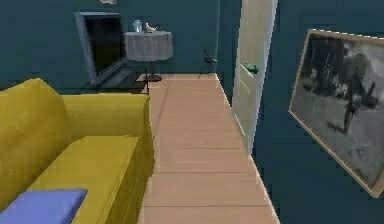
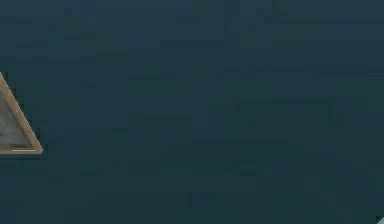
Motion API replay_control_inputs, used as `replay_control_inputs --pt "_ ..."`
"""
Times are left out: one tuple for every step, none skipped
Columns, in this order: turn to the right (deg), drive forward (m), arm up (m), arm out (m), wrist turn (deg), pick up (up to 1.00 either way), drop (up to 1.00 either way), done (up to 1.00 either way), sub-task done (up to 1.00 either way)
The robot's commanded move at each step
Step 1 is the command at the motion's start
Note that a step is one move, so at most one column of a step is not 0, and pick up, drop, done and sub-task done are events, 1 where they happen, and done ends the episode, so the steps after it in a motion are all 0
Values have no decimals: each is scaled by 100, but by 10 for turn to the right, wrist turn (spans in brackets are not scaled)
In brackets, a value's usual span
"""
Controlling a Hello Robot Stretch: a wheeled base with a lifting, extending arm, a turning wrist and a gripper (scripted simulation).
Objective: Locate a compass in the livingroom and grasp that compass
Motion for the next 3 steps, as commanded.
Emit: replay_control_inputs --pt "0 100 0 0 0 0 0 0 0" --pt "-30 0 0 0 0 0 0 0 0" --pt "0 90 0 0 0 0 0 0 0"
